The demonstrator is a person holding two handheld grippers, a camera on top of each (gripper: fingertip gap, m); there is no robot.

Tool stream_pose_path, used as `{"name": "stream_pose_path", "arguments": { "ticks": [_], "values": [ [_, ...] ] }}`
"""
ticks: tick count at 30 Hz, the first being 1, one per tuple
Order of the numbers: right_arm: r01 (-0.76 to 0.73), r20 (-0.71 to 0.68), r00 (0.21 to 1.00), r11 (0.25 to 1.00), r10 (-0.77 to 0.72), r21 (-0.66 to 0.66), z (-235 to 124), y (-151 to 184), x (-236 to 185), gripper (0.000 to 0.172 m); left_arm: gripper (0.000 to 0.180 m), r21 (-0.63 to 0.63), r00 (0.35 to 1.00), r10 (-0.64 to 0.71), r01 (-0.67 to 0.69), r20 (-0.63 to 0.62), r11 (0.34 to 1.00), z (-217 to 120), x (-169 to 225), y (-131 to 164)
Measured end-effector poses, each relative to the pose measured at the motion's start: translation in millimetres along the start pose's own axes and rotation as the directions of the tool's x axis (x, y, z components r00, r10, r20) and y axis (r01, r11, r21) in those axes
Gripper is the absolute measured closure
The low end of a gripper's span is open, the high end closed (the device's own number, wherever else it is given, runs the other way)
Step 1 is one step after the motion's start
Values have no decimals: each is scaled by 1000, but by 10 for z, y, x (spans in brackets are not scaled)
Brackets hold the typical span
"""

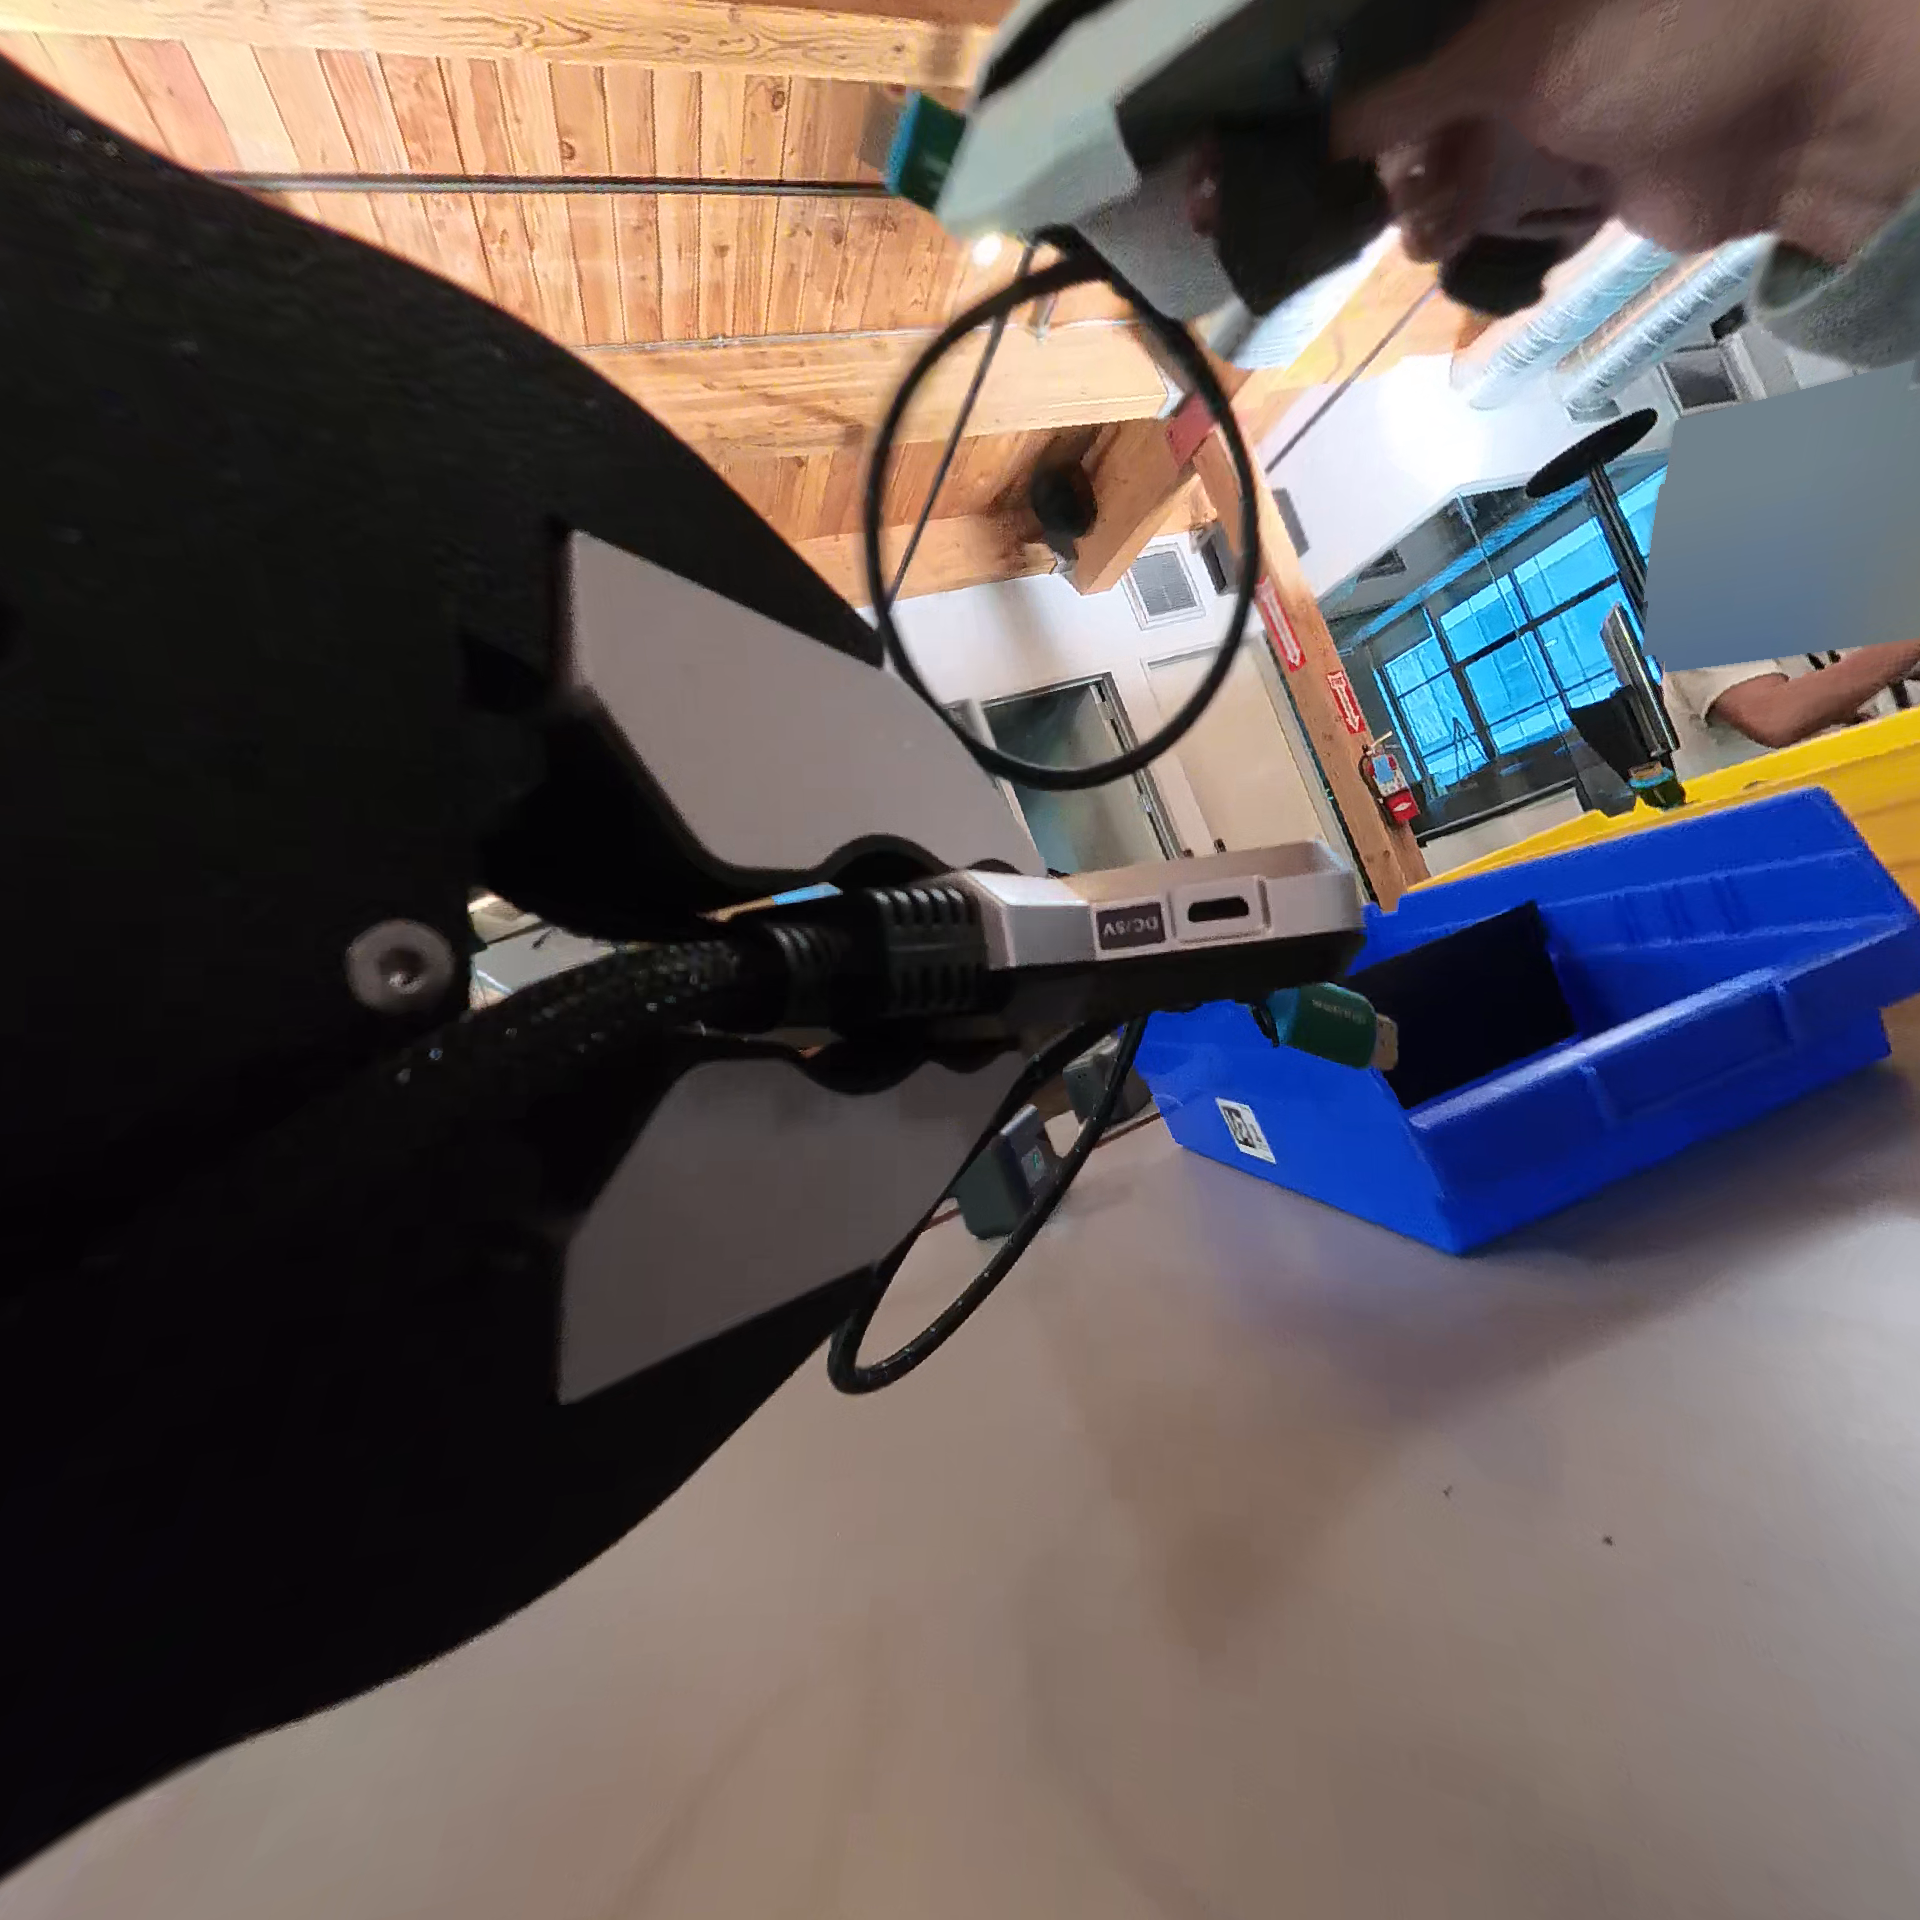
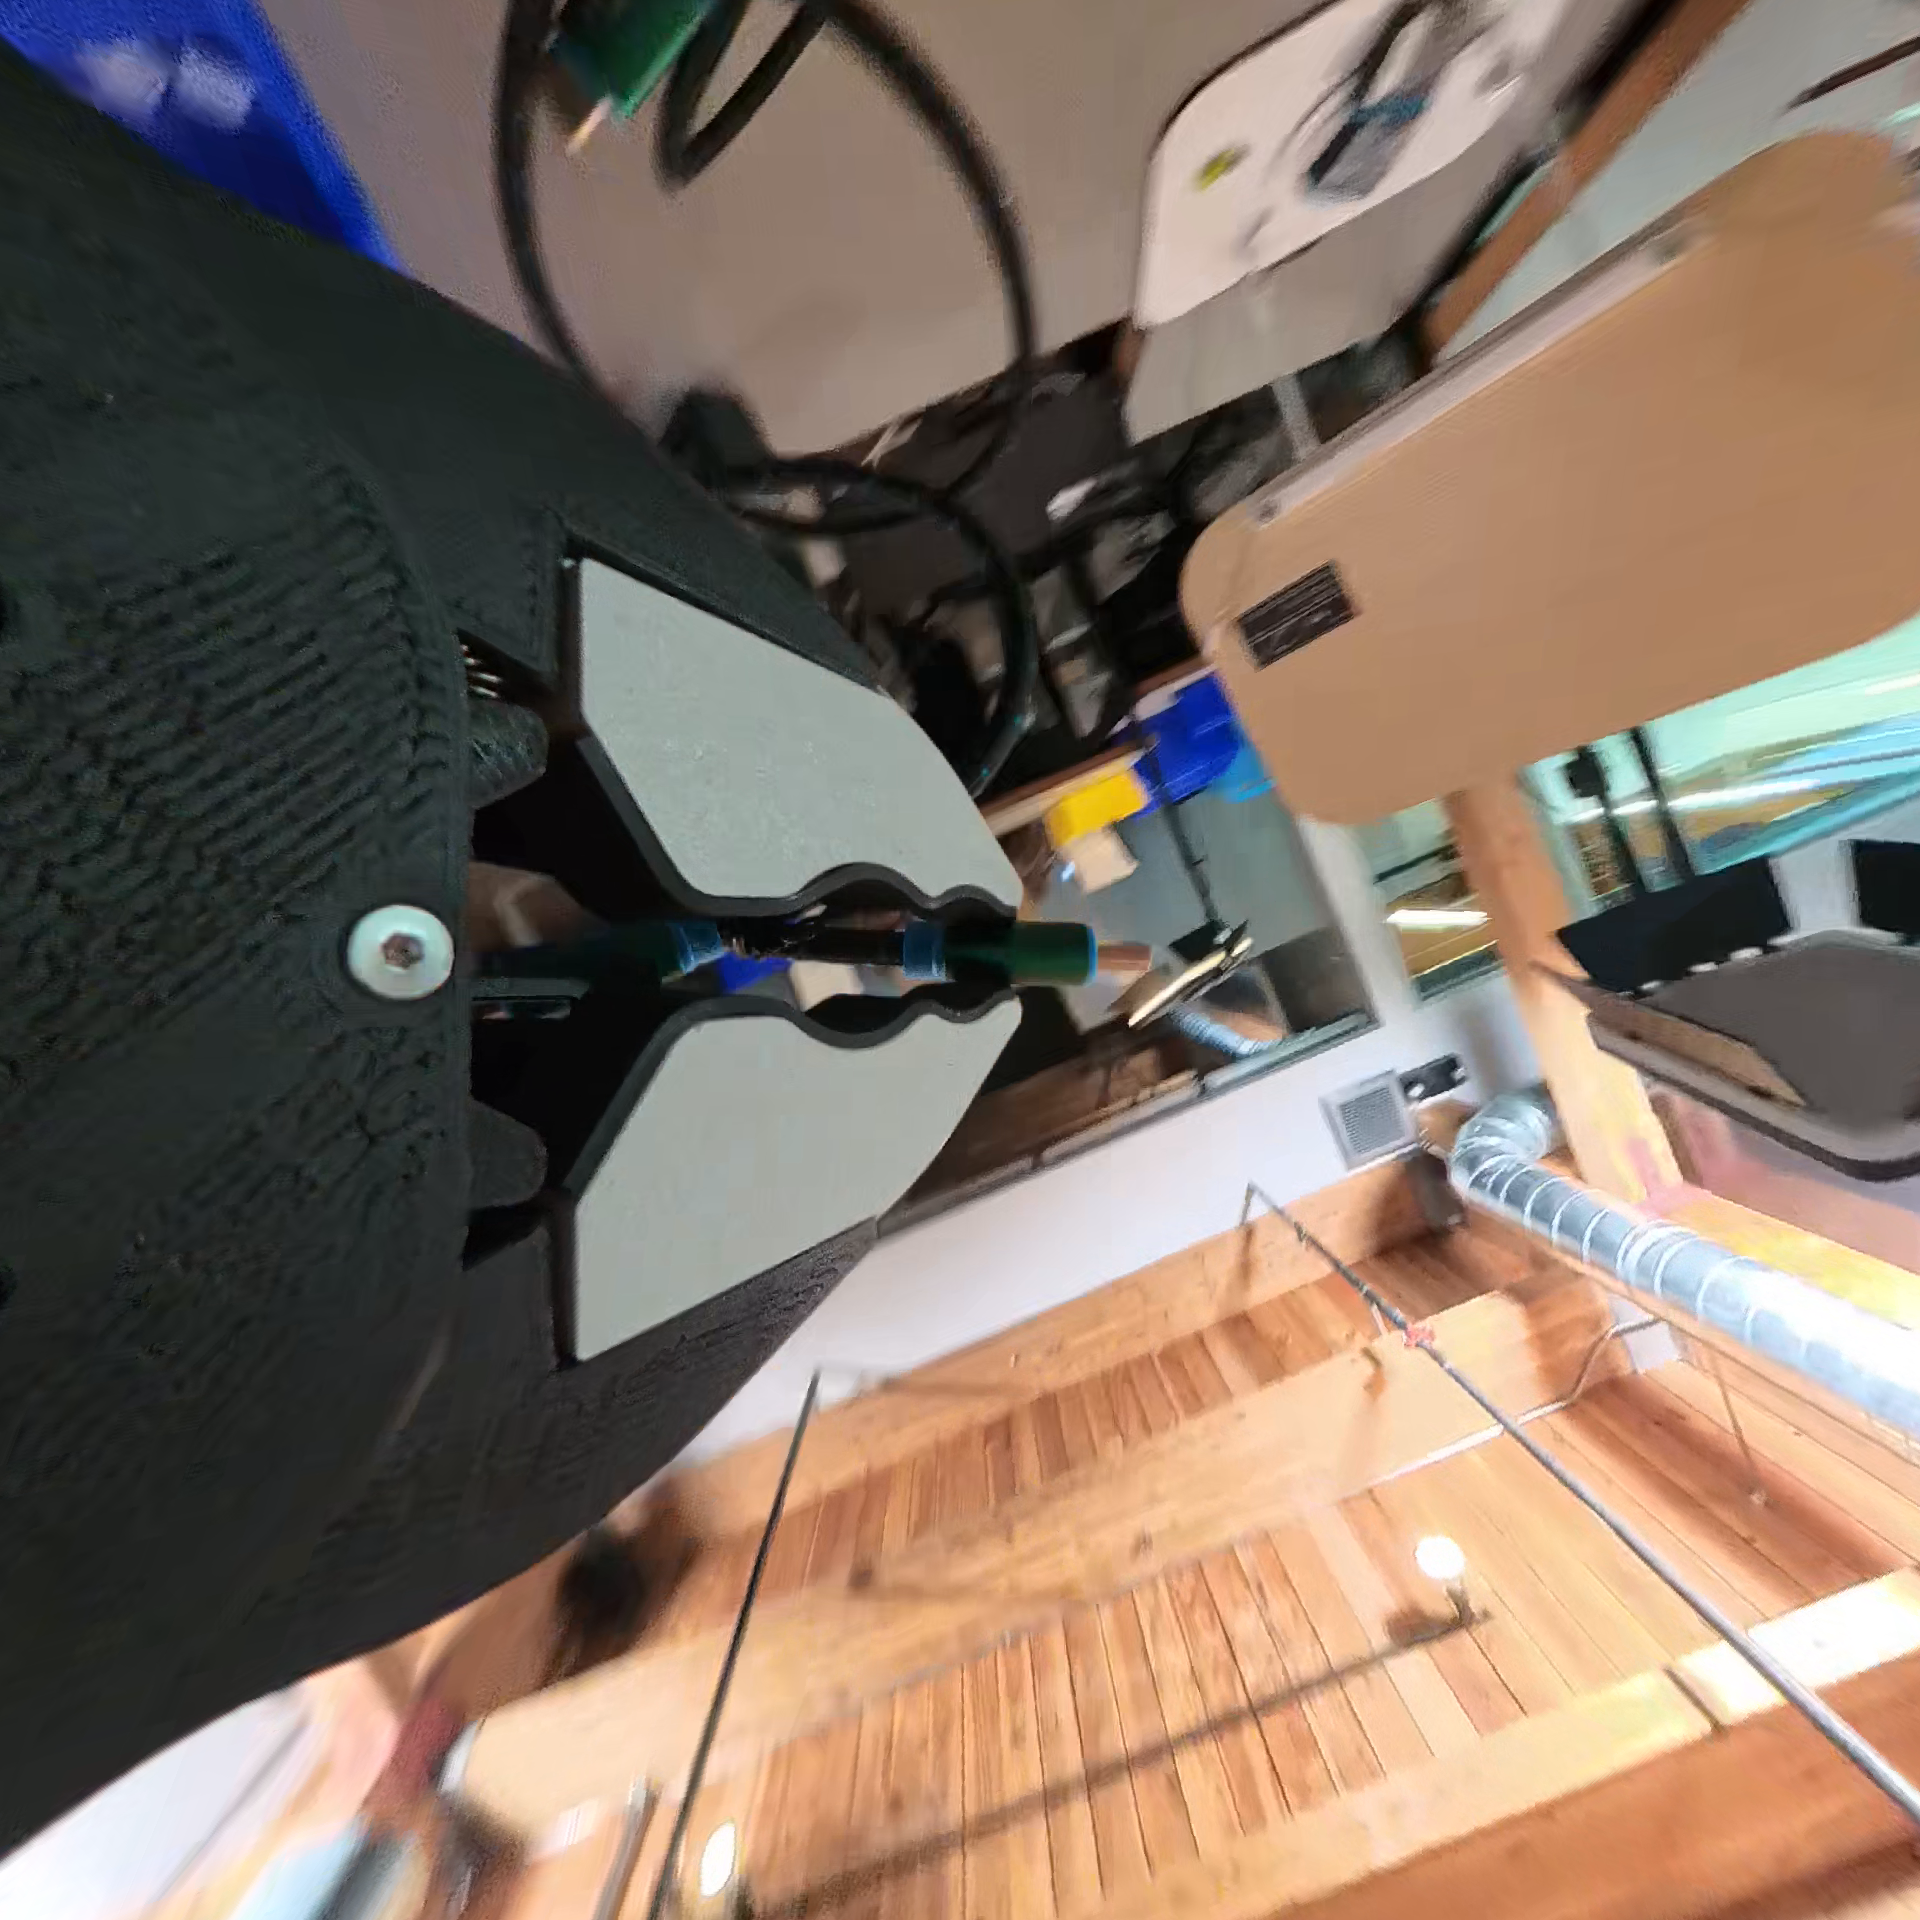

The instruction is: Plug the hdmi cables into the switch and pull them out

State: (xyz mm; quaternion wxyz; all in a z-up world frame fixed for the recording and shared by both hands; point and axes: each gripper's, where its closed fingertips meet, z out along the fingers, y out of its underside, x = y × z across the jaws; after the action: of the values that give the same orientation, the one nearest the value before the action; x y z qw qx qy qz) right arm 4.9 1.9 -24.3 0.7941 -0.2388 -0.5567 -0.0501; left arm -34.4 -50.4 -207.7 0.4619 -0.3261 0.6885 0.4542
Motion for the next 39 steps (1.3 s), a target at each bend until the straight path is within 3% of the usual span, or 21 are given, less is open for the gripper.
{"name": "stream_pose_path", "arguments": {
  "ticks": [4,7,10,15,19,23,29,36,39],
  "values": [
    [-233,-8,972,965,235,120,77,-162,98,162,157,33,1000,18,-18,-16,999,102,68,-113],
    [-310,77,950,937,301,160,202,-273,-194,162,157,30,1000,30,-30,4,999,151,45,-143],
    [-139,95,987,979,126,147,285,-271,-612,161,156,30,1000,5,-5,0,1000,168,85,-136],
    [69,140,986,987,-90,147,251,-186,-914,162,156,25,999,-16,15,34,1000,130,159,-134],
    [308,229,917,945,-325,110,281,160,-1272,162,156,34,980,-60,55,189,998,-7,-160,-119],
    [410,234,871,901,-432,140,155,202,-1319,161,156,25,975,-56,52,216,998,-39,-134,-92],
    [670,121,711,720,-692,182,-5,39,-1244,163,156,-26,942,-9,19,335,999,-107,-248,-73],
    [807,138,528,546,-838,223,-100,-66,-1222,162,156,-45,915,36,-19,402,999,-149,-347,-134],
    [823,133,498,516,-857,238,-109,-77,-1205,162,156,-48,911,33,-15,411,999,-158,-369,-133]
  ]
}}
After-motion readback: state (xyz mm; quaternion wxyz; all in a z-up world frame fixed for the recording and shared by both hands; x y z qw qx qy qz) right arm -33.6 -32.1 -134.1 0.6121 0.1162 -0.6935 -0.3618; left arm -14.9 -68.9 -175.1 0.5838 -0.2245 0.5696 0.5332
